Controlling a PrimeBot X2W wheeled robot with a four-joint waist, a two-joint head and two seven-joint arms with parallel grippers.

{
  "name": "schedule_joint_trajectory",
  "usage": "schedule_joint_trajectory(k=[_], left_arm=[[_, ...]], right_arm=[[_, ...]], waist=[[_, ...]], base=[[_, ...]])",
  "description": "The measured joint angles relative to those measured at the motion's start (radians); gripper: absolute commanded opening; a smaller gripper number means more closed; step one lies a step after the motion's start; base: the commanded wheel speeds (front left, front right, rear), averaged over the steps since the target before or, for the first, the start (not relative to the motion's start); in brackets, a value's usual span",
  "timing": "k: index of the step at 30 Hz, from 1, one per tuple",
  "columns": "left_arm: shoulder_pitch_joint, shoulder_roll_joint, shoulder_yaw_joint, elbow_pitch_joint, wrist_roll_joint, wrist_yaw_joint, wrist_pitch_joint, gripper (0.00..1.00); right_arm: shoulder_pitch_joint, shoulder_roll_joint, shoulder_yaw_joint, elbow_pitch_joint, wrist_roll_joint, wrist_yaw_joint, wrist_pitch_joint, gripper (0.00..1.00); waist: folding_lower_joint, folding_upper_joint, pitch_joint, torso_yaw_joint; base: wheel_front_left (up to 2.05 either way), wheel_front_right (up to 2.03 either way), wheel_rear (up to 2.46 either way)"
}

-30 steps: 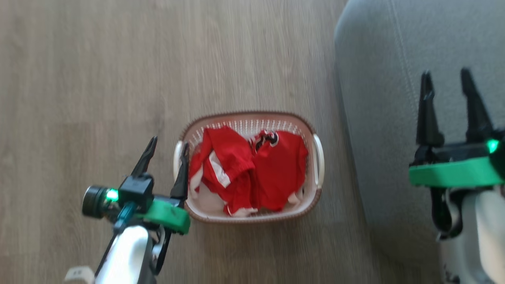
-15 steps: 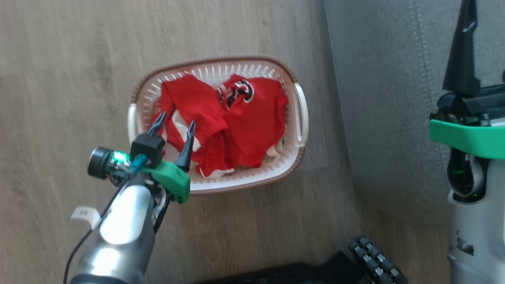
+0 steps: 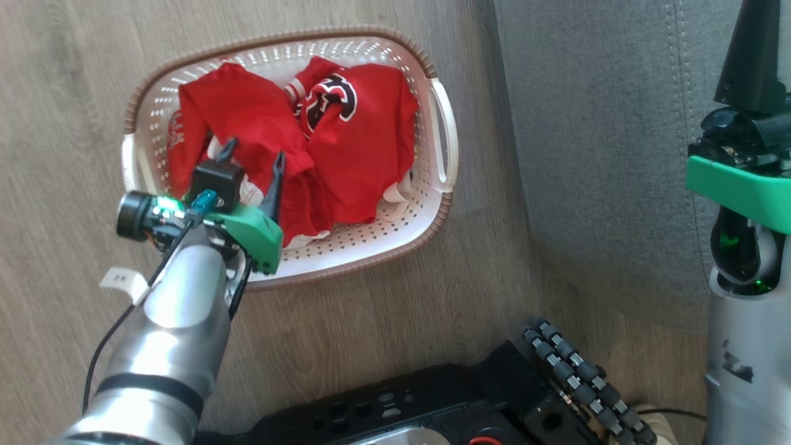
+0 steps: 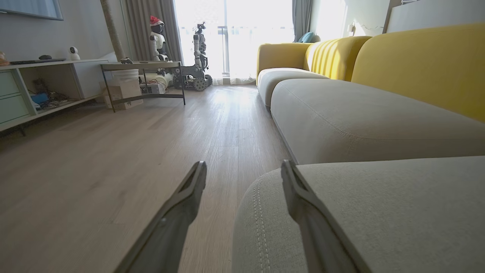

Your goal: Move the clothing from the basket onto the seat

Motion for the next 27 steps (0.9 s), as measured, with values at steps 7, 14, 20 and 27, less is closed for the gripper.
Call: schedule_joint_trajectory(k=[7,14,20,27], left_arm=[[-0.065,-0.004,-0.014,0.055,-0.012,0.007,-0.002,1.00],[-0.099,-0.005,-0.041,0.126,-0.017,0.030,0.031,1.00],[-0.105,-0.004,-0.063,0.163,-0.017,0.044,0.058,1.00],[-0.109,-0.004,-0.094,0.188,-0.017,0.044,0.122,1.00]], right_arm=[[-0.006,0.000,0.021,-0.011,0.003,0.000,0.000,1.00],[-0.014,0.000,0.025,-0.023,0.003,0.000,0.000,1.00],[-0.014,0.000,0.031,-0.024,0.010,0.000,0.000,1.00],[-0.014,0.000,0.032,-0.024,0.020,0.000,0.000,1.00]], waist=[[0.0000,0.0000,0.036,-0.021],[0.0000,0.0000,0.044,-0.030],[0.0000,0.0000,0.037,-0.038],[0.0000,0.0000,0.029,-0.046]], base=[[0.00,0.00,0.00],[0.00,0.00,0.00],[0.00,0.00,0.00],[0.00,0.00,0.00]])
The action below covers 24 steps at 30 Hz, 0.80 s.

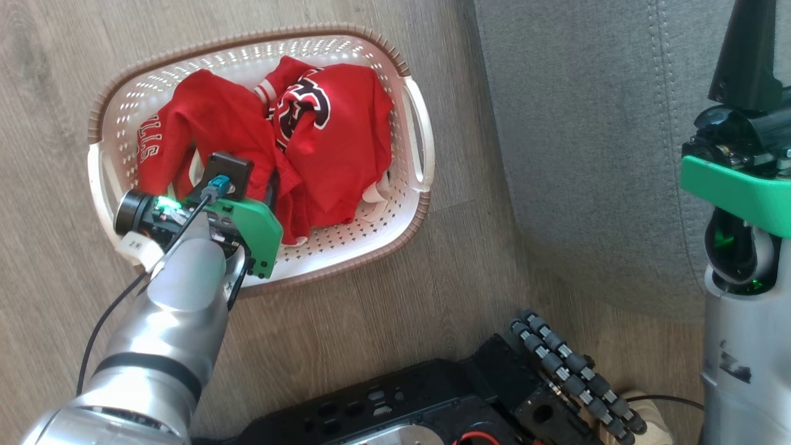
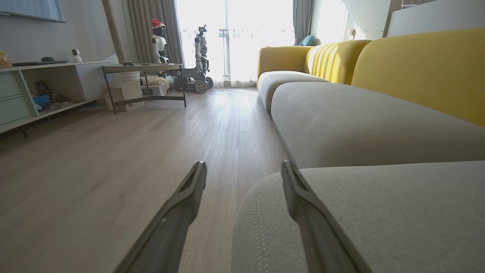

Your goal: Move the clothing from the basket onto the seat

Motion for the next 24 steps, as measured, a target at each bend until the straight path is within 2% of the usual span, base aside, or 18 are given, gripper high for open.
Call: schedule_joint_trajectory(k=[4,5,6,7,8,15,24], left_arm=[[-0.009,0.000,-0.019,0.009,0.004,0.007,0.030,1.00],[-0.009,0.000,-0.024,0.011,0.004,0.007,0.038,0.94],[-0.009,0.000,-0.030,0.014,0.005,0.007,0.047,0.45],[-0.009,0.000,-0.035,0.017,0.011,0.007,0.059,0.10],[-0.009,0.000,-0.039,0.019,0.012,0.007,0.070,0.00],[-0.008,0.000,-0.059,0.023,0.011,0.007,0.096,0.00],[-0.006,0.000,-0.074,-0.010,-0.021,-0.004,0.046,0.00]], right_arm=[[0.000,0.000,0.002,0.000,0.002,0.000,0.000,1.00],[0.000,0.000,0.004,0.000,0.003,0.000,0.000,1.00],[0.000,0.000,0.006,0.000,0.007,0.000,0.000,1.00],[0.000,0.000,0.007,0.000,0.011,0.000,0.000,1.00],[0.000,0.000,0.008,0.000,0.011,0.000,0.000,1.00],[0.000,0.000,0.009,0.000,0.011,0.000,0.000,1.00],[0.001,0.000,0.008,0.015,0.011,0.000,0.000,1.00]], waist=[[0.0000,-0.0001,-0.001,-0.004],[0.0000,-0.0001,-0.001,-0.005],[0.0000,-0.0001,-0.002,-0.007],[0.0000,-0.0001,-0.002,-0.008],[0.0000,-0.0001,-0.002,-0.010],[0.0000,-0.0001,-0.008,-0.012],[-0.0001,-0.0001,-0.049,0.007]], base=[[0.00,0.00,0.00],[0.00,0.00,0.00],[0.00,0.00,0.00],[0.00,0.00,0.00],[0.00,0.00,0.00],[0.00,0.00,0.00],[0.00,0.00,0.00]])
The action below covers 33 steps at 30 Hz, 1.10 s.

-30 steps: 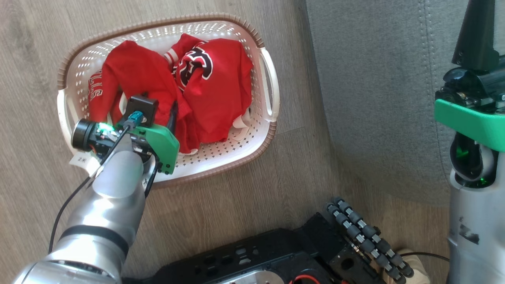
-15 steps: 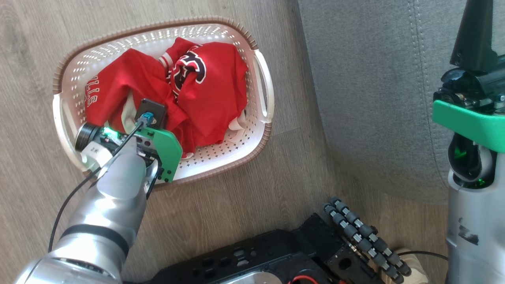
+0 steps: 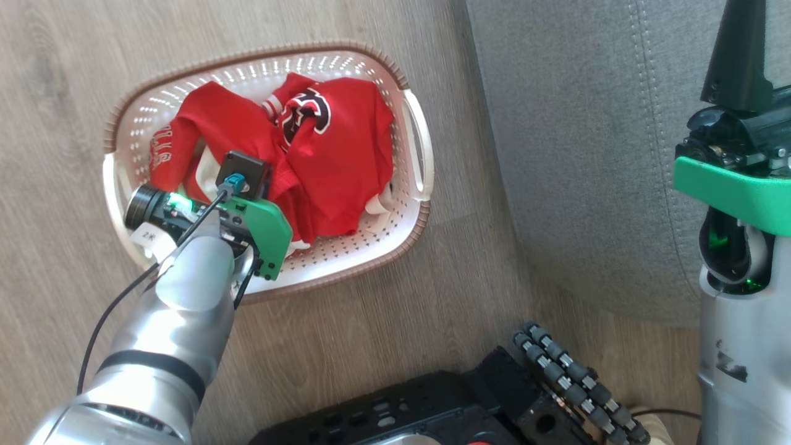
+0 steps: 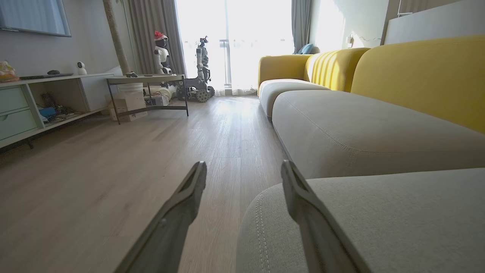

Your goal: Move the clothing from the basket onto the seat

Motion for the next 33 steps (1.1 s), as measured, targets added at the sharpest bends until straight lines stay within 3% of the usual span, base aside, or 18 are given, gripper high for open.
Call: schedule_joint_trajectory(k=[15,21,33], left_arm=[[0.133,0.000,-0.131,-0.244,-0.164,-0.014,-0.067,0.00],[0.198,0.000,-0.179,-0.365,-0.228,0.008,-0.096,0.00],[0.309,0.000,-0.186,-0.546,-0.332,0.031,-0.121,0.00]], right_arm=[[0.098,0.000,-0.041,0.112,-0.060,0.000,0.000,1.00],[0.168,0.000,-0.058,0.154,-0.091,0.000,0.000,1.00],[0.352,0.000,-0.072,0.244,-0.121,0.000,0.000,1.00]], waist=[[0.0000,0.0000,-0.202,0.083],[0.0000,0.0001,-0.321,0.132],[-0.0001,0.0001,-0.579,0.218]], base=[[0.00,0.00,0.00],[0.00,0.00,0.00],[0.00,0.00,0.00]])
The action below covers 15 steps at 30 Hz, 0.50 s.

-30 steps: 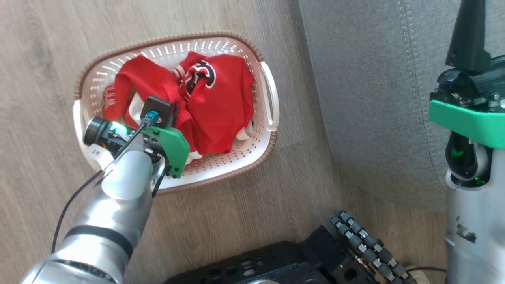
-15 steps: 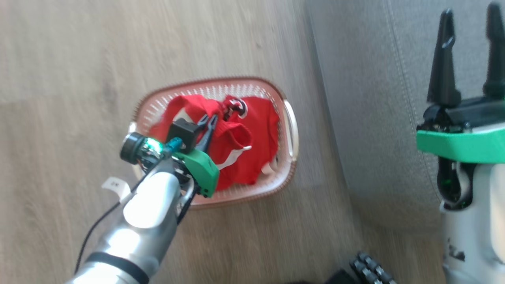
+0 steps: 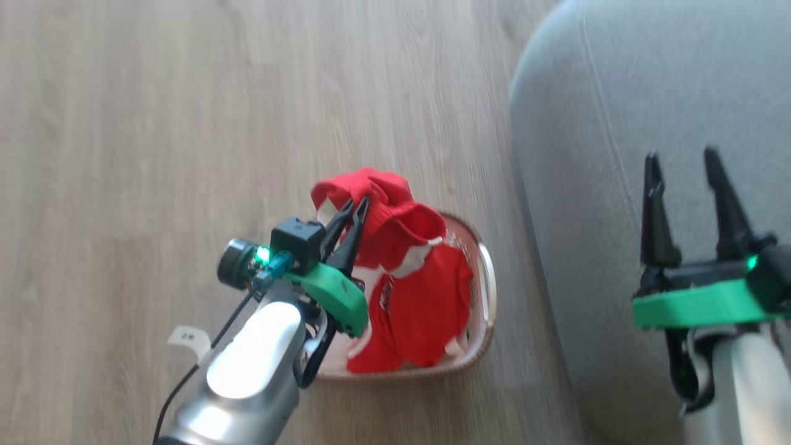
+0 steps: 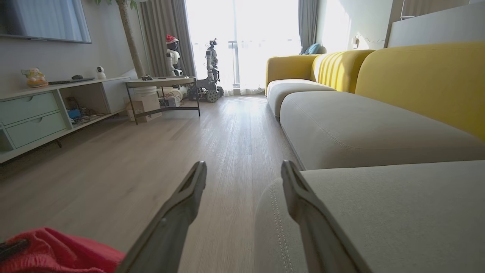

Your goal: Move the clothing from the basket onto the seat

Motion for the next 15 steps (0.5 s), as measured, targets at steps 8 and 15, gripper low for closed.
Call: schedule_joint_trajectory(k=[8,15], left_arm=[[0.057,0.001,0.003,-0.052,-0.045,-0.002,0.031,0.00],[0.073,0.002,0.008,-0.100,-0.081,-0.002,0.053,0.00]], right_arm=[[0.115,0.001,0.027,0.047,-0.005,0.000,0.000,1.00],[0.180,0.001,0.045,0.070,-0.005,0.000,0.000,1.00]], waist=[[0.0000,0.0000,-0.153,0.029],[0.0000,0.0000,-0.275,0.040]], base=[[0.00,0.00,0.00],[0.00,0.00,0.00]])
